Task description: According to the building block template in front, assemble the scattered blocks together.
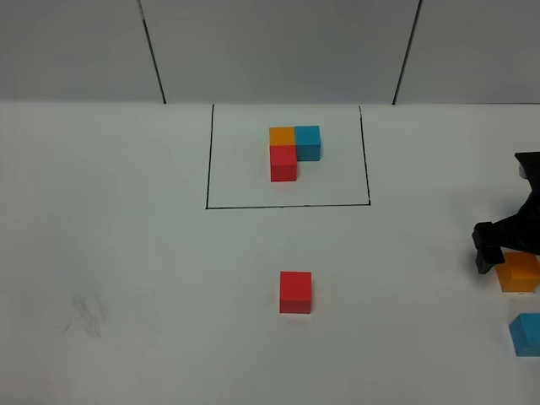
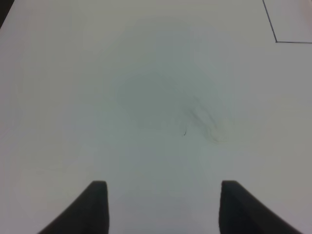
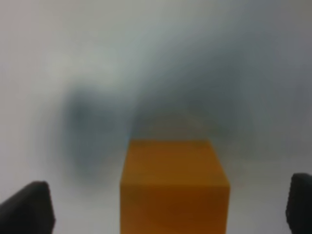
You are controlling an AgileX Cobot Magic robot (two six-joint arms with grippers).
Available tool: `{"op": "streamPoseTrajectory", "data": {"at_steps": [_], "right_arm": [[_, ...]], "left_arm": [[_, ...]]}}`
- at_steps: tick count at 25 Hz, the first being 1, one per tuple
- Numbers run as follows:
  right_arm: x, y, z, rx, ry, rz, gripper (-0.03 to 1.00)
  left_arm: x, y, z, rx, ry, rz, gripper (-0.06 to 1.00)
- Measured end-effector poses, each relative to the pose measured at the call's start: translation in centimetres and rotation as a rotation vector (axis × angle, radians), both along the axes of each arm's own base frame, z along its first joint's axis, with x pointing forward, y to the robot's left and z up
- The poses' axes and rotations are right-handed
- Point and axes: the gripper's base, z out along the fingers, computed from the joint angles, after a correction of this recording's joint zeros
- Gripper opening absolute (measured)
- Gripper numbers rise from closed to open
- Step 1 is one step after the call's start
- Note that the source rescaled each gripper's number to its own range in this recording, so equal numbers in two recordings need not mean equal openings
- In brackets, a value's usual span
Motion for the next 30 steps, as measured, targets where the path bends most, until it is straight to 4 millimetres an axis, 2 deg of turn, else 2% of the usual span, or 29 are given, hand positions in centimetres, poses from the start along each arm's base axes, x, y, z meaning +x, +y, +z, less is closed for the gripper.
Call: {"op": "streamPoseTrajectory", "data": {"at_steps": [7, 9, 11, 14, 17, 26, 30], "right_arm": [[0.2, 0.0, -1.0, 0.000, 0.015, 0.000, 0.93], [0.2, 0.0, -1.0, 0.000, 0.016, 0.000, 0.89], [0.1, 0.0, -1.0, 0.000, 0.017, 0.000, 0.83], [0.1, 0.0, -1.0, 0.000, 0.020, 0.000, 0.68], [0.1, 0.0, -1.0, -0.001, 0.024, 0.000, 0.47], [0.2, -0.1, -0.4, -0.013, -0.003, 0.008, 0.46], [-0.1, -0.1, 3.2, -0.001, -0.109, -0.016, 0.46]], "left_arm": [[0.0, 0.0, 0.0, 0.000, 0.000, 0.000, 0.57], [0.0, 0.0, 0.0, 0.000, 0.000, 0.000, 0.57], [0.0, 0.0, 0.0, 0.000, 0.000, 0.000, 0.57], [0.0, 0.0, 0.0, 0.000, 0.000, 0.000, 0.57], [0.0, 0.0, 0.0, 0.000, 0.000, 0.000, 0.57], [0.0, 0.0, 0.0, 0.000, 0.000, 0.000, 0.57], [0.0, 0.0, 0.0, -0.001, 0.000, 0.001, 0.57]]}}
